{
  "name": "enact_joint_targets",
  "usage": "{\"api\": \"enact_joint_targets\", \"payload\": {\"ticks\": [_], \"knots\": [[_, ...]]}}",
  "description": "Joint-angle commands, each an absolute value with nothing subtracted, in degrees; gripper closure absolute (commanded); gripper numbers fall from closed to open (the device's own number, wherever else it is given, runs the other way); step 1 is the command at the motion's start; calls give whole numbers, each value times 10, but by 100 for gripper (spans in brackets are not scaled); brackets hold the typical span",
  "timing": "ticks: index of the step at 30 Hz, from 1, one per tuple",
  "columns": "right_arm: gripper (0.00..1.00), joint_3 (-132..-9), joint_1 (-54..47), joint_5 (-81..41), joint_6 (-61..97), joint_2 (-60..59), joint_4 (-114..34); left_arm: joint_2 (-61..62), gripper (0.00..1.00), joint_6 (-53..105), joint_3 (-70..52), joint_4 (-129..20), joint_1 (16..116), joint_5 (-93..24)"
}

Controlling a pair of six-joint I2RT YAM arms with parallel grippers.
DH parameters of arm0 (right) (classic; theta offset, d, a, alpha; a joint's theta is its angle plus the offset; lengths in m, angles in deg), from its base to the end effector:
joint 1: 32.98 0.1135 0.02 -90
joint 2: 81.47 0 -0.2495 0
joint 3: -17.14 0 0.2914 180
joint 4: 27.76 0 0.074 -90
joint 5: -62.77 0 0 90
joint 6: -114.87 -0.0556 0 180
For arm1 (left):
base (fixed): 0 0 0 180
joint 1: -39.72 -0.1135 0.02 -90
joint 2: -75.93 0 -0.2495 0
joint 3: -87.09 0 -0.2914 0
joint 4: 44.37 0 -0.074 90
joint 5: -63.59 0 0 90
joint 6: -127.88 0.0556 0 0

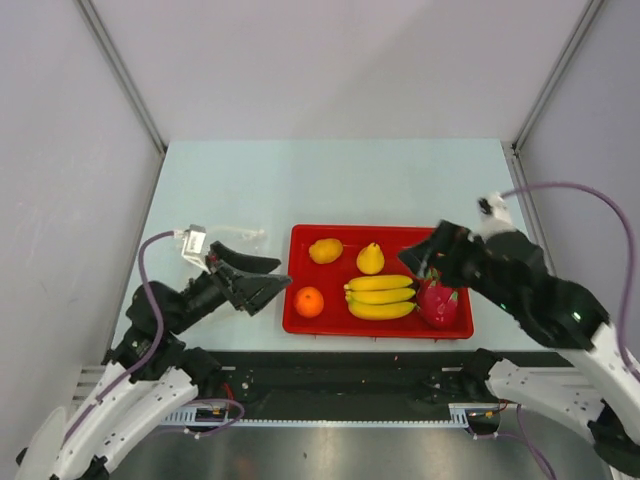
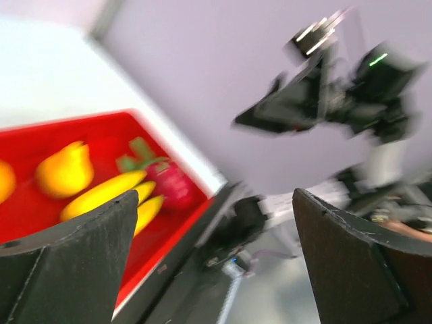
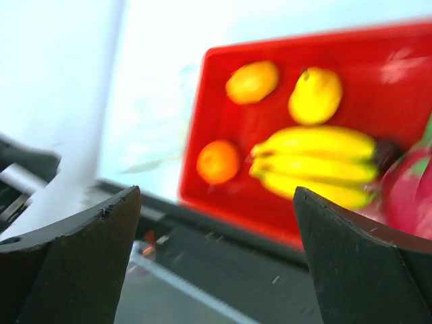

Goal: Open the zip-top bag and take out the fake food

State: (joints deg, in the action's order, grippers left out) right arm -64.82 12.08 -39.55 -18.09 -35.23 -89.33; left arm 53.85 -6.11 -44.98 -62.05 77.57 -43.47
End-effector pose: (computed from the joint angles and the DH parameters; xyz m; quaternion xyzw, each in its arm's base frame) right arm 0.1493 0.1328 0.4079 0.0415 0.8434 0.3014 0.4429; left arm 0.1297 -0.1214 0.3524 0.0772 0.6528 -0.5629 0.5011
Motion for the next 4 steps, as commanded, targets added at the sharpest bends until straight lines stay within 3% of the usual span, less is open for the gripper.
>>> {"api": "enact_joint_targets", "payload": {"ticks": [1, 4], "knots": [[0, -582, 147, -424, -325, -506, -949, 578, 0, -164, -489, -422, 779, -511], [0, -565, 146, -405, -334, -635, -937, 606, 0, -234, -510, -324, 779, -520]]}}
